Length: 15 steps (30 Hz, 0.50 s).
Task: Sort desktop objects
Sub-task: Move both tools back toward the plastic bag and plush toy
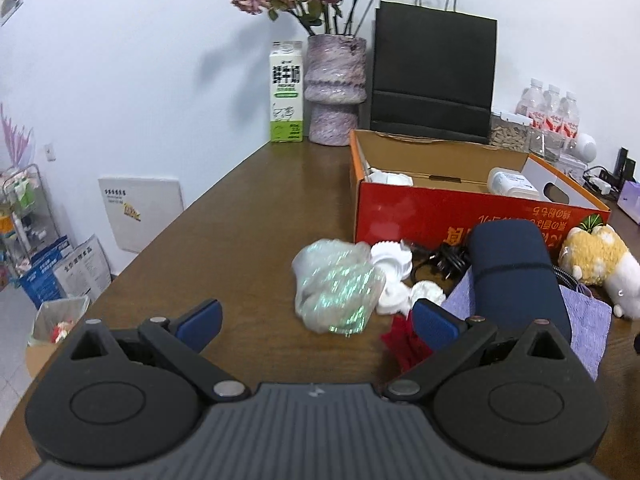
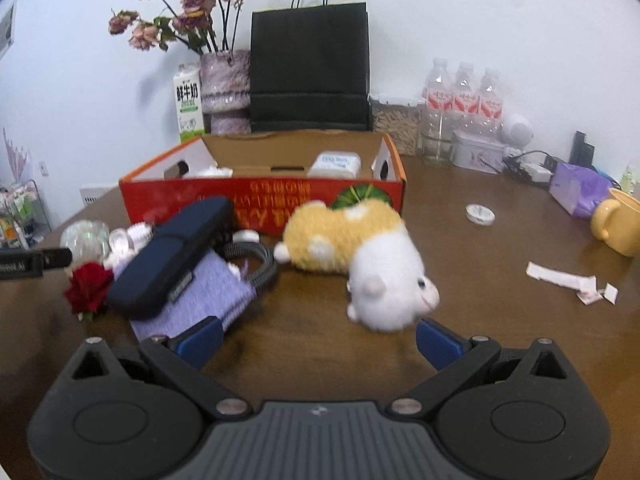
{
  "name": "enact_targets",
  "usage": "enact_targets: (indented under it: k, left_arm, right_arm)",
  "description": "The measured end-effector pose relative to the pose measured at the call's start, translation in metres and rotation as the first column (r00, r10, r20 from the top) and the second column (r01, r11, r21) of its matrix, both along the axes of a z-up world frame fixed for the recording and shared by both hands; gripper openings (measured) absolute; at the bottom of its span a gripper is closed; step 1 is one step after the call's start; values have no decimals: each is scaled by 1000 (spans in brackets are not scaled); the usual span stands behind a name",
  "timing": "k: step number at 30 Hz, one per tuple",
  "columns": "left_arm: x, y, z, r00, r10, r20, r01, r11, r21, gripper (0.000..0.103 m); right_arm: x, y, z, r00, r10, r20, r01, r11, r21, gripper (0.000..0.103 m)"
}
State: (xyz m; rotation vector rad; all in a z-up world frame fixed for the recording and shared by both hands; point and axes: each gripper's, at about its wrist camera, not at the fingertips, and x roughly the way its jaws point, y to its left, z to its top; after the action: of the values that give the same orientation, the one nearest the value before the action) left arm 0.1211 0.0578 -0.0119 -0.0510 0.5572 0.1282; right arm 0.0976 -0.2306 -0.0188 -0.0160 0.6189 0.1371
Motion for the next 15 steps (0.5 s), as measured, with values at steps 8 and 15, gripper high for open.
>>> enact_targets:
  k: [8, 15]
  left_arm:
    - [-7, -2, -1, 1000, 9, -1, -9, 1000, 20, 103]
    - [1, -2, -2, 1000, 9, -9, -8, 1000, 24, 103]
  right_arm:
    - [-3, -4, -9, 999, -16, -32, 17, 1000, 19, 103]
    - [7, -6, -12, 999, -24, -42, 25, 1000, 19, 103]
